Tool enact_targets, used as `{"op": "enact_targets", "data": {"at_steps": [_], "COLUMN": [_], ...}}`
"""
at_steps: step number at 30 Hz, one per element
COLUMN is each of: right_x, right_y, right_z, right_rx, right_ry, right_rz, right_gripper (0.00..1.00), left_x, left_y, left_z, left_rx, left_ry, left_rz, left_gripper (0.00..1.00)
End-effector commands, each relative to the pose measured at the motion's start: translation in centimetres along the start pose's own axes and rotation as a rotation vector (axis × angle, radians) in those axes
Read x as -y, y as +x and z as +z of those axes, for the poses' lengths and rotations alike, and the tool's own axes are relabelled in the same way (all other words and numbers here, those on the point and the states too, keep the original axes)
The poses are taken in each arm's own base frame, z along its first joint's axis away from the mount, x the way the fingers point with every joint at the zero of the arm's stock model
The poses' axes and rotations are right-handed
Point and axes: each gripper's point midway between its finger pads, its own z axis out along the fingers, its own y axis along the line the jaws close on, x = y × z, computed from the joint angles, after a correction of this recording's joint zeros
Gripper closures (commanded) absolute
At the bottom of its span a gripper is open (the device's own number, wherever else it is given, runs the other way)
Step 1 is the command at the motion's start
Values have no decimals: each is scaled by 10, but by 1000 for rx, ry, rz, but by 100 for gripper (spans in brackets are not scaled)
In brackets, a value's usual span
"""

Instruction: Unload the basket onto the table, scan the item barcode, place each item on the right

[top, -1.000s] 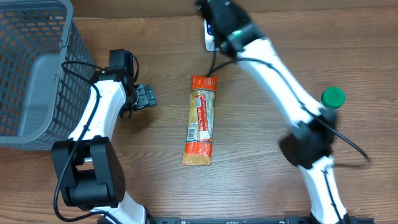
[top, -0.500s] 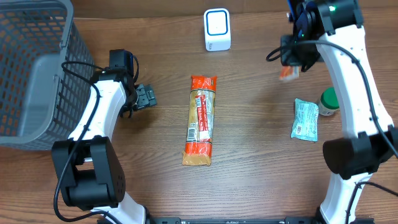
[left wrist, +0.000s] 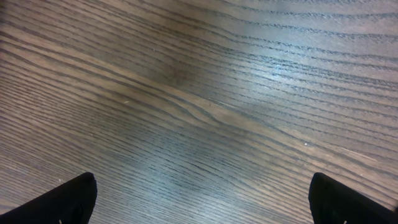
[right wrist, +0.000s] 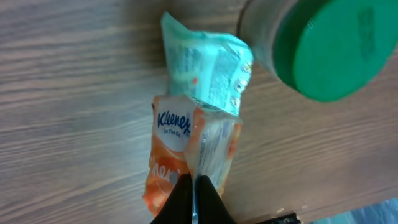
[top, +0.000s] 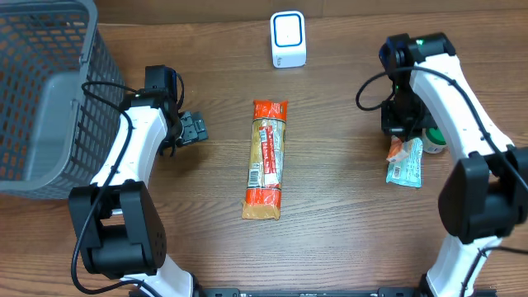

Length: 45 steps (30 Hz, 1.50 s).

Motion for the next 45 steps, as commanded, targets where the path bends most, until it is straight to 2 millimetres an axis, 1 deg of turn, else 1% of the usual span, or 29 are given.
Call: {"op": "enact_targets", "data": {"at_steps": [1, 3, 10, 16, 18, 21, 23, 24, 26, 28, 31, 33, 34, 36, 38, 43, 45], "right_x": [20, 22, 17, 20, 20, 20, 18, 13, -7, -36, -65, -89, -107, -135, -161, -224, -246], "right_y": [1, -2, -6, -7, -6, -6, -8, -8, -9, -6, -1, 3, 7, 14, 22, 40, 46], "right_z": [-12, -7, 13, 26, 26, 26, 26, 26, 26, 21, 14, 6, -1, -12, -22, -39, -40], "right_rx": [80, 86, 96, 97, 96, 96, 101, 101, 91, 75, 68, 64, 65, 72, 89, 172, 209], "right_ry": [30, 46, 44, 74, 75, 74, 64, 34, -72, -219, -345, -444, -509, -598, -652, -699, -683], "right_rz": [66, 70, 61, 60, 60, 60, 62, 63, 59, -21, -105, -138, -171, -235, -298, -422, -437], "right_gripper": [96, 96, 95, 84, 75, 66, 64, 64, 64, 64, 64, 64, 64, 64, 64, 64, 64], "left_x": [-1, -1, -1, -1, -1, -1, -1, -1, -1, -1, -1, -1, -1, -1, -1, -1, -1], "left_y": [-1, -1, -1, -1, -1, -1, -1, -1, -1, -1, -1, -1, -1, -1, -1, -1, -1], "left_z": [-1, -1, -1, -1, -1, -1, -1, -1, -1, -1, -1, -1, -1, -1, -1, -1, -1], "left_rx": [4, 4, 4, 4, 4, 4, 4, 4, 4, 4, 4, 4, 4, 4, 4, 4, 4], "left_ry": [2, 2, 2, 2, 2, 2, 2, 2, 2, 2, 2, 1, 2, 2, 1, 2, 2], "left_rz": [0, 0, 0, 0, 0, -1, -1, -1, -1, -1, -1, 0, -1, -1, 0, -1, -1], "left_gripper": [0, 0, 0, 0, 0, 0, 0, 0, 0, 0, 0, 0, 0, 0, 0, 0, 0]}}
